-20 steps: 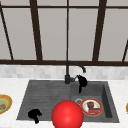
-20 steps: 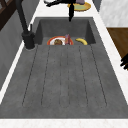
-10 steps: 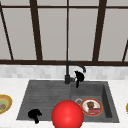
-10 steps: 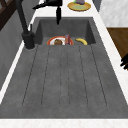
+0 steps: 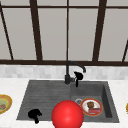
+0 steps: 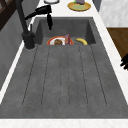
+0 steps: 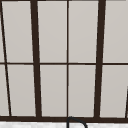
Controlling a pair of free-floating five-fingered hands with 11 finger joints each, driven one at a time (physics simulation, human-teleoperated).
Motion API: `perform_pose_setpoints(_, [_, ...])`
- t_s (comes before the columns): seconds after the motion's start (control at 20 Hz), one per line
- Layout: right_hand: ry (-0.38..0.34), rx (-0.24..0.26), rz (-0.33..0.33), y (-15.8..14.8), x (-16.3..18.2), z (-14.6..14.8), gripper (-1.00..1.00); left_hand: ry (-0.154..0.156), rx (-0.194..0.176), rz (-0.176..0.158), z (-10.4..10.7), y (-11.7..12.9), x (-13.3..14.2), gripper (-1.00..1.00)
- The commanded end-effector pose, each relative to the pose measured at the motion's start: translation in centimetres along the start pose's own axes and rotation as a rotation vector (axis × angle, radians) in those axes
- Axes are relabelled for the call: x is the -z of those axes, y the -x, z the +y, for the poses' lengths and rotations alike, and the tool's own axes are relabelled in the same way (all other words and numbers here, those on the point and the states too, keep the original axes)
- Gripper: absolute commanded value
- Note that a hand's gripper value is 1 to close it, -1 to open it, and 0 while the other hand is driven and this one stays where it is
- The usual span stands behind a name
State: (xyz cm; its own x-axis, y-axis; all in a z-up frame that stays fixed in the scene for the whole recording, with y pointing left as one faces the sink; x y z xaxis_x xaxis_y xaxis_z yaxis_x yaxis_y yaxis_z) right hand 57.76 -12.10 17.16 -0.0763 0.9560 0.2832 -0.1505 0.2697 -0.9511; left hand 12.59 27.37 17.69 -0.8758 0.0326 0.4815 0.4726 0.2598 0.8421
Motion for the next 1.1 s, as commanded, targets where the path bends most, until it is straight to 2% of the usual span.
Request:
perform_pose_setpoints(0.0, [-0.09, -0.015, 0.027, 0.4, 2.4, 0.5, -1.0, 0.0, 0.0, 0.0, 0.0, 0.0, 0.0, 0.0])
perform_pose_setpoints(0.4, [-0.279, 0.018, 0.036, 0.9, 6.1, -0.8, -1.0, 0.0, 0.0, 0.0, 0.0, 0.0, 0.0, 0.0])
perform_pose_setpoints(0.45, [-0.307, 0.016, 0.038, 0.8, 6.5, -1.0, 1.0, 0.0, 0.0, 0.0, 0.0, 0.0, 0.0, 0.0])
perform_pose_setpoints(0.5, [-0.321, -0.007, 0.043, 0.7, 7.0, -1.2, 1.0, 0.0, 0.0, 0.0, 0.0, 0.0, 0.0, 0.0])
perform_pose_setpoints(0.8, [-0.407, 0.001, 0.069, 0.2, 8.5, -2.7, 1.0, 0.0, 0.0, 0.0, 0.0, 0.0, 0.0, 0.0])
perform_pose_setpoints(0.95, [-0.438, -0.035, 0.071, -1.1, 8.3, -2.2, 1.0, 0.0, 0.0, 0.0, 0.0, 0.0, 0.0, 0.0])
perform_pose_setpoints(1.05, [-0.348, -0.081, 0.075, -2.0, 8.4, -2.4, 1.0, 0.0, 0.0, 0.0, 0.0, 0.0, 0.0, 0.0])
